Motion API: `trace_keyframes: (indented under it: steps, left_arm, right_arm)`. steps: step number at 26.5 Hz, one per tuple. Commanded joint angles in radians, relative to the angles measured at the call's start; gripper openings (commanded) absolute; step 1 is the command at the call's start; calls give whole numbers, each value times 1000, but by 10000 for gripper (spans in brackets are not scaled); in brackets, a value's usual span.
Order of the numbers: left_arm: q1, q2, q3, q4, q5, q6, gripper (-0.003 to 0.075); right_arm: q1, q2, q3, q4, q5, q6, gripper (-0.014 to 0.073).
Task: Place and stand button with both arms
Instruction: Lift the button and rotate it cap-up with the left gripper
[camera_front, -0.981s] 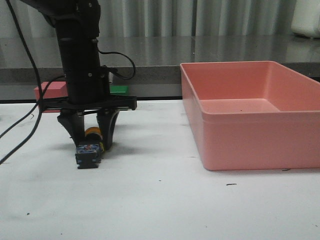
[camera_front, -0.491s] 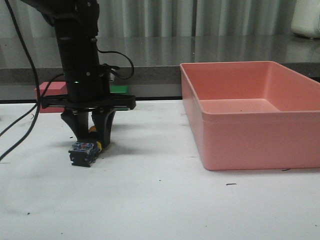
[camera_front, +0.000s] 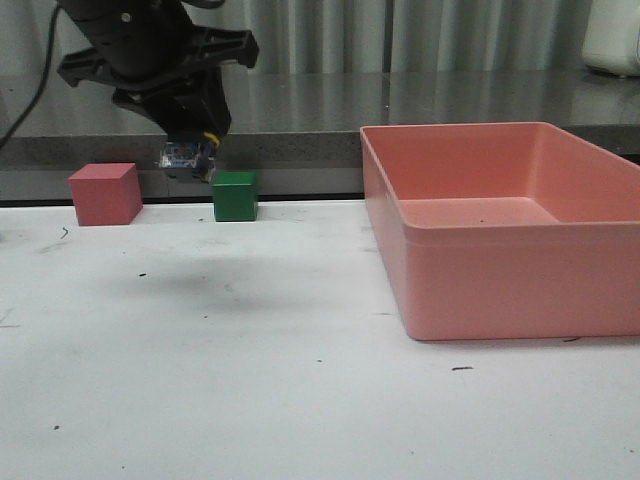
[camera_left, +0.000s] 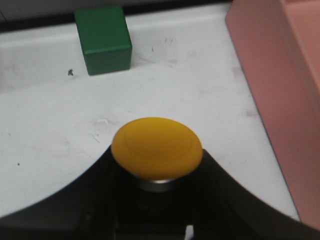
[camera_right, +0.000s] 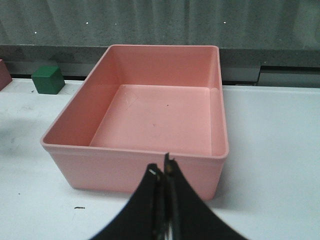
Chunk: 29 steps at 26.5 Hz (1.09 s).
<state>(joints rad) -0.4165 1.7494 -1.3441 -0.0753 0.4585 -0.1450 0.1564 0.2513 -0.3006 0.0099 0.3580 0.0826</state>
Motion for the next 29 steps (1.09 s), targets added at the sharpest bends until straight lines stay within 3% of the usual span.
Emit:
trace_keyframes:
  steps: [1,16,24,29]
  left_arm:
    - [-6,-140,105,-3,-230,3,150]
    - [-6,-446,668,109,-994,3,150]
    - [-6,-423,805,109,-1202,3,150]
    - [-6,-361,815,109,-1223,3,150]
  right_arm:
    - [-3,6,-28,-10,-81,-7,-68]
    - [-3,6,-28,-10,-81,-7,-68]
    - [-3,6,-28,-10,-81,-7,-68]
    - [-3,6,-28,-10,-81,-7,-68]
